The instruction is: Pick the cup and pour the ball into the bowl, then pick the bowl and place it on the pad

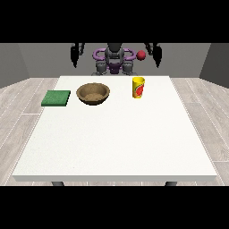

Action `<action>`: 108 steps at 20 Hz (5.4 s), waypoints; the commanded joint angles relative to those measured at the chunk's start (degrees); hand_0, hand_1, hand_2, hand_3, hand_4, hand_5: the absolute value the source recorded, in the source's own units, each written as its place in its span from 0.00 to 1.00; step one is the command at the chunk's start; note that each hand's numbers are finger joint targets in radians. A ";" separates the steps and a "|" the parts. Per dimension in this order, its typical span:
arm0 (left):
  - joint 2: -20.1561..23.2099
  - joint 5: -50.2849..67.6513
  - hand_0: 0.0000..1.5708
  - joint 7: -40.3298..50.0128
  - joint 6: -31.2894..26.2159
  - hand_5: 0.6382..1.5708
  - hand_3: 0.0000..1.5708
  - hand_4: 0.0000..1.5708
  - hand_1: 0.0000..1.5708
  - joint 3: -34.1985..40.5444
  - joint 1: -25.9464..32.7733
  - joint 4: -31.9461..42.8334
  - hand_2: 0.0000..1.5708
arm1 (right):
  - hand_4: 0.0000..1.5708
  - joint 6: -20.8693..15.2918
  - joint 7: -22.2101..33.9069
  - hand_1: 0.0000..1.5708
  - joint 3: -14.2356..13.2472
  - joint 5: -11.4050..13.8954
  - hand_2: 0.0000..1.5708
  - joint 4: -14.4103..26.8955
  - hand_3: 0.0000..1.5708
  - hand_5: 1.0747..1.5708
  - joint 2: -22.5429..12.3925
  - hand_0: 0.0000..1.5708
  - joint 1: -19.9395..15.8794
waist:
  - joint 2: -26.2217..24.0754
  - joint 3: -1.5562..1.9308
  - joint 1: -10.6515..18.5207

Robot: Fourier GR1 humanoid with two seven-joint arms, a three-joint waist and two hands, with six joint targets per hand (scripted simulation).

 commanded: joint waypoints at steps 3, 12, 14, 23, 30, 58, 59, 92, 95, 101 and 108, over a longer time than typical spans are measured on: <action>2.12 0.27 0.00 3.85 -0.49 0.99 0.00 0.00 0.00 0.42 -0.91 -4.35 0.00 | 0.00 0.07 3.86 0.00 -0.50 -0.15 0.00 -4.44 0.00 1.00 -1.79 0.00 -0.43 | -11.38 -0.01 -0.20; 5.09 12.77 0.00 8.48 -5.68 0.98 0.00 0.00 0.00 8.95 -2.45 -8.61 0.00 | 0.00 12.43 2.70 0.00 -13.69 -14.87 0.00 -4.14 0.00 1.00 -11.02 0.00 1.29 | -5.90 0.03 -1.70; 7.62 14.32 0.00 3.93 -7.92 0.97 0.00 0.00 0.00 12.89 -4.29 -5.24 0.00 | 0.00 11.12 2.39 0.00 -13.20 -13.62 0.00 -4.03 0.00 1.00 -10.21 0.00 -1.00 | -2.11 0.02 -2.25; 3.31 9.02 0.00 -6.46 -6.30 0.96 0.00 0.00 0.00 9.72 -5.96 -0.22 0.00 | 0.00 12.78 -6.58 0.00 -14.08 -11.21 0.00 3.30 0.00 1.00 -8.60 0.00 -4.26 | 3.89 0.03 -2.19; 3.89 6.13 0.00 -22.44 -7.04 0.95 0.00 0.00 0.00 12.78 -8.63 16.24 0.00 | 0.00 13.22 -8.14 0.00 -11.51 -9.42 0.00 2.39 0.00 1.00 -7.19 0.00 -4.88 | 8.06 0.01 -5.84; -1.61 -6.38 0.65 -50.51 14.31 0.15 0.57 0.93 0.65 10.30 -26.05 54.41 0.70 | 0.00 17.96 -14.84 0.00 -13.98 -10.08 0.00 11.64 0.00 1.00 -10.35 0.00 -13.31 | 16.94 0.03 -11.11; -0.33 -7.64 0.79 -55.72 17.01 0.70 1.00 0.85 0.79 10.92 -21.64 53.70 1.00 | 0.00 19.84 -16.72 0.00 -15.74 -10.44 0.00 12.38 0.00 1.00 -12.46 0.00 -10.63 | 16.78 0.04 -11.48; 9.62 -49.61 0.96 7.43 28.21 0.65 1.00 0.96 0.96 -11.93 -43.90 50.71 1.00 | 0.00 23.66 -13.11 0.00 -17.74 -11.65 0.00 28.33 0.00 1.00 -15.07 0.00 -12.36 | -1.25 0.08 -10.00; 8.17 -57.69 0.98 12.84 27.08 0.57 1.00 1.00 0.98 -17.74 -46.99 50.48 1.00 | 0.00 26.32 -17.03 0.00 -18.82 -11.26 0.00 32.34 0.00 1.00 -16.84 0.00 -11.00 | -1.91 0.20 -8.64; 5.36 -71.54 0.96 19.40 23.40 0.79 1.00 0.90 0.96 -27.44 -51.01 52.31 1.00 | 0.00 26.18 -15.16 0.00 -20.70 -12.78 0.00 33.97 0.00 1.00 -18.98 0.00 -14.49 | -2.47 0.14 -8.44; 0.42 -85.22 0.96 22.63 12.88 0.43 1.00 1.00 0.96 -39.56 -55.64 56.23 1.00 | 0.00 26.33 -16.84 0.00 -19.00 -11.98 0.00 34.58 0.00 1.00 -16.87 0.00 -16.39 | -0.90 0.15 -10.38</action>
